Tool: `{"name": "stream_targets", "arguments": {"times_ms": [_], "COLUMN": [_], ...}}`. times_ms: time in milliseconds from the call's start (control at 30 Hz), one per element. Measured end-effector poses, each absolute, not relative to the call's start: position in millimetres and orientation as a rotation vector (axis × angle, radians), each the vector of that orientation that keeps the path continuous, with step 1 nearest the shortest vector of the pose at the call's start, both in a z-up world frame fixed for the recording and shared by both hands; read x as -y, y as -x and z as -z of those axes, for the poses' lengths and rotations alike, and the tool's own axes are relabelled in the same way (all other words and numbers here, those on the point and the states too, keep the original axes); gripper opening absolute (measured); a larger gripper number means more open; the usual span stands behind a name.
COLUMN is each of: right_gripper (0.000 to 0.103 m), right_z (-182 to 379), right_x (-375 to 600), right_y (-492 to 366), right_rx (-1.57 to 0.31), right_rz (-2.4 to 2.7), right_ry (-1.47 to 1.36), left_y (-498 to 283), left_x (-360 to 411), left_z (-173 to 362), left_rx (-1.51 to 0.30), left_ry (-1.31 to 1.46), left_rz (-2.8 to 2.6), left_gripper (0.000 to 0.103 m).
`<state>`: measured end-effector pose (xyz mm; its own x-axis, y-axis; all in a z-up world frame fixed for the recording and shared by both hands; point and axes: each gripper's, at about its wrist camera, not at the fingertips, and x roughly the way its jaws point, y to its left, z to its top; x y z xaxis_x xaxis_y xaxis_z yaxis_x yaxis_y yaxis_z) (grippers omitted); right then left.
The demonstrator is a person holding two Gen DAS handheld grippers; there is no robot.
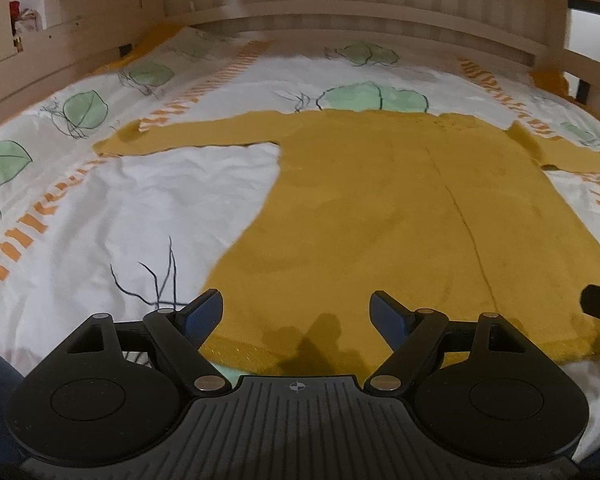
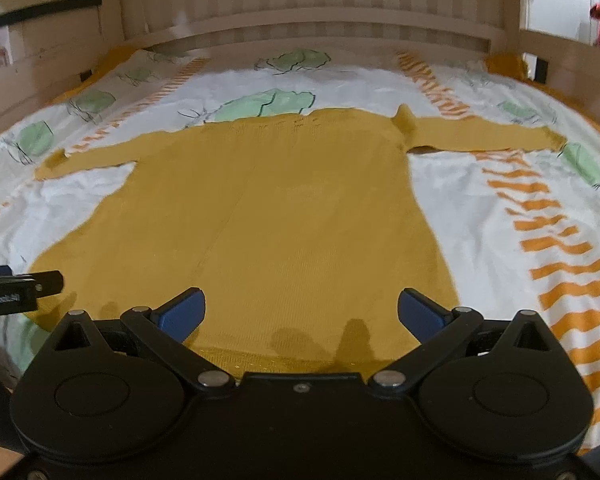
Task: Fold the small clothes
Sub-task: 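Move the right gripper to a sleeve cuff and close on it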
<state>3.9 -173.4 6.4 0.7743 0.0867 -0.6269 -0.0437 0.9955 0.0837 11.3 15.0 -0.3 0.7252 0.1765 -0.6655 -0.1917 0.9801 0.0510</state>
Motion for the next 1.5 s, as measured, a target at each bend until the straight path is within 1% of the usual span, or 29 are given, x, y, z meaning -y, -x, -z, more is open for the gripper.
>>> {"name": "stream_targets", "arguments": {"times_ms": [167,300,467,667,767,967,1033,1067,1100,1133,1233,1367,1500], "right_gripper": [0.103,0.103,0.103,0.102,0.102,0.102,0.096,0.088,0.083,0.082,0.082,0.082,0.082], "right_z": [-13,-26,-40,-52,-54,-41,-34,-31,-28,-25,-19,-9,4], "right_x": [180,191,221,276,308,392,418,430,443,456,488,524,547], "right_y": [-9,-24,-65,-124,-153,-214,-231,-240,-248,-256,-278,-308,-336], "right_rx": [-0.639,-0.595,-0.661,-0.723,-0.743,-0.785,-0.792,-0.794,-0.798,-0.800,-0.786,-0.766,-0.753], "right_rz": [-0.139,-0.152,-0.167,-0.105,-0.029,0.179,0.242,0.272,0.298,0.325,0.401,0.487,0.554], "right_ry": [-0.140,-0.186,-0.251,-0.242,-0.231,-0.270,-0.251,-0.232,-0.216,-0.203,-0.180,-0.145,-0.097], "left_y": [-29,-55,-105,-172,-201,-239,-245,-248,-250,-252,-254,-250,-244], "left_x": [-21,-27,-27,-12,-4,5,6,6,5,5,4,5,5], "left_z": [-3,-17,-34,-42,-36,-2,14,20,26,31,48,51,55], "left_rx": [-0.771,-0.779,-0.760,-0.756,-0.759,-0.823,-0.859,-0.877,-0.898,-0.915,-0.959,-0.917,-0.882], "left_ry": [0.048,0.076,0.081,0.040,0.035,0.046,0.041,0.041,0.042,0.038,0.016,0.006,-0.017], "left_rz": [-0.173,-0.150,-0.139,-0.114,-0.107,-0.099,-0.107,-0.108,-0.105,-0.103,-0.112,-0.111,-0.110], "left_gripper": [0.080,0.080,0.080,0.080,0.080,0.079,0.079,0.079,0.079,0.079,0.080,0.082,0.088]}}
